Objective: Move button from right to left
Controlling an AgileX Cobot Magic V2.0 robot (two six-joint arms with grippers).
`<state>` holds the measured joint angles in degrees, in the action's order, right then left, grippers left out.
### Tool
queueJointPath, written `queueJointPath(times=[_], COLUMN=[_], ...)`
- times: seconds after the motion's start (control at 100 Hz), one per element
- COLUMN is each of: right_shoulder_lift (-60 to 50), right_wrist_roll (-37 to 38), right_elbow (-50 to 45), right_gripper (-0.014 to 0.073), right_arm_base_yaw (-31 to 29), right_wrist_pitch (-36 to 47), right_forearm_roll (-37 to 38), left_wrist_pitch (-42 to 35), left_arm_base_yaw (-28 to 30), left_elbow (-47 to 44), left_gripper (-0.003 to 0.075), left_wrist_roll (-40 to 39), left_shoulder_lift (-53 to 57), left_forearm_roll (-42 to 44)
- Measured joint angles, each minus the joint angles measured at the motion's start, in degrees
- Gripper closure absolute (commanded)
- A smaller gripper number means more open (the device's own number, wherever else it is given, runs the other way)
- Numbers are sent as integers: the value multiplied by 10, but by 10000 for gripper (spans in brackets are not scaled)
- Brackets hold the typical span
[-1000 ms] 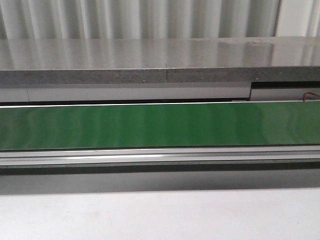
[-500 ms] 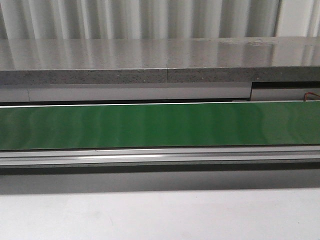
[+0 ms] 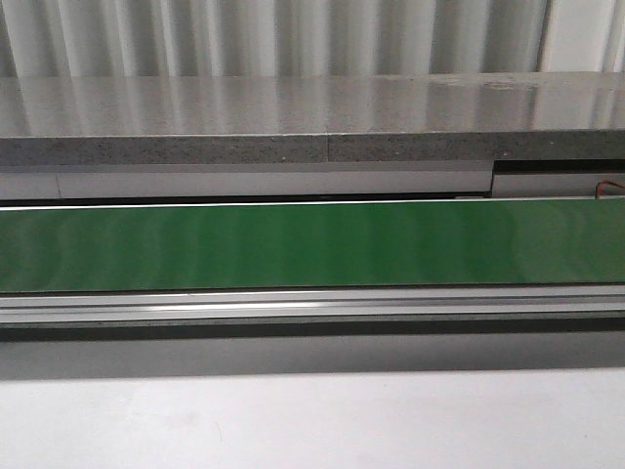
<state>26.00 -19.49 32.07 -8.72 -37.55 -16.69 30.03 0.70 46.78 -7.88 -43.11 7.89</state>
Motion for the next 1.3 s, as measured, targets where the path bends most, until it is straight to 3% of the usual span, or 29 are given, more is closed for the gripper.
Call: queueJointPath(times=[0.11,0.28,0.53,0.94,1.08,1.3], right_shoulder_lift=[0,0,0,0,0,0], right_wrist_roll=[0,0,0,0,0,0], right_elbow=[0,0,0,0,0,0], right_gripper=[661,661,661,661,661,661], right_arm_base_yaw=[0,0,0,0,0,0], right_wrist_pitch=[0,0,0,0,0,0], right_forearm_roll=[0,0,0,0,0,0], left_wrist_pitch=[5,11,12,14,-27,-137], left_arm_base_yaw=[-14,-19,-19,-19,-19,-19], left_elbow=[-43,-107,-165,-187,-216,-343], left_gripper=[435,740,740,740,740,740], left_wrist_roll=[0,0,0,0,0,0], left_shoulder_lift=[84,199,302,309,309,363], left_forearm_roll=[-15,-18,-18,-18,-18,-18])
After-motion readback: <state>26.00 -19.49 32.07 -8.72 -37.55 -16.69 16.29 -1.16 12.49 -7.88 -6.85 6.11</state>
